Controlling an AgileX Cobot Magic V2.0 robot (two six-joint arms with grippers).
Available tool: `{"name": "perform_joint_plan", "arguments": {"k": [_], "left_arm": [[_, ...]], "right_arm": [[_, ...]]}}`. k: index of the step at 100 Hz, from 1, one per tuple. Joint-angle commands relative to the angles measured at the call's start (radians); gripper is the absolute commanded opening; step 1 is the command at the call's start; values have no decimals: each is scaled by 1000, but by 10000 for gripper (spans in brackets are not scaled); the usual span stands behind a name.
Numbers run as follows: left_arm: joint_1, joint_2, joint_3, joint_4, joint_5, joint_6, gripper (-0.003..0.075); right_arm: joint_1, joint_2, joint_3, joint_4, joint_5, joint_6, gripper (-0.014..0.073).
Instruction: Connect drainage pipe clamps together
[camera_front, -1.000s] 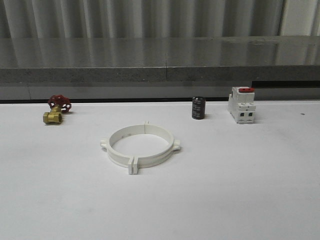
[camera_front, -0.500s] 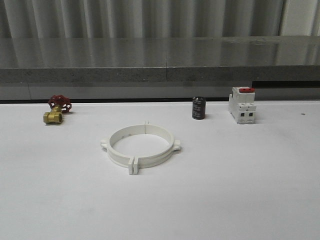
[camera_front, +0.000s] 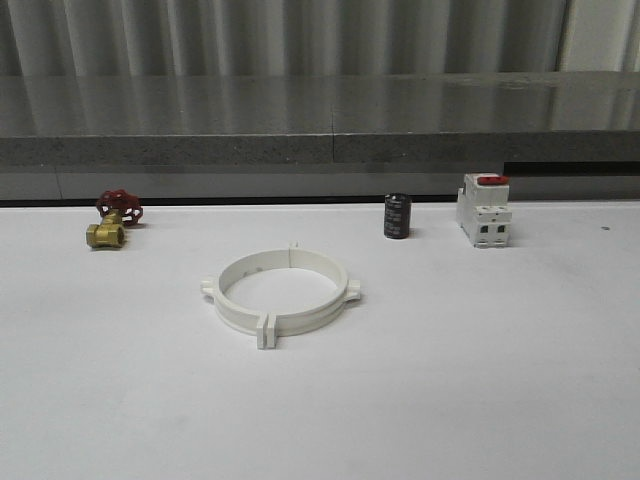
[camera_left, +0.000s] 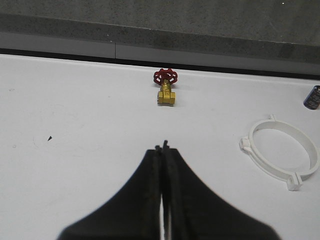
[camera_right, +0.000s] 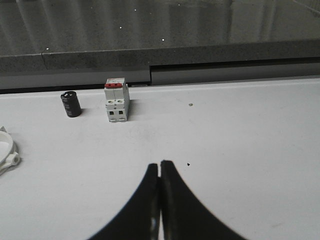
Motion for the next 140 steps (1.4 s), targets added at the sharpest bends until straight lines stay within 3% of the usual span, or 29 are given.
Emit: {"name": "perform_joint_plan", "arguments": {"k": [1, 28, 54, 81, 140], "left_arm": [[4, 4, -28, -8, -77, 1, -20], [4, 4, -28, -3, -77, 1, -20], [4, 4, -28, -8, -77, 1, -20], [4, 4, -28, -8, -77, 1, -20], [4, 4, -28, -8, -77, 1, -20]], "right_arm": [[-5, -19, 10, 10, -115, -20, -69], [0, -94, 84, 10, -124, -17, -69], [85, -94, 136, 8, -164, -17, -69], [87, -94, 149, 8, -236, -10, -69], [87, -94, 149, 8, -234, -10, -69]]}}
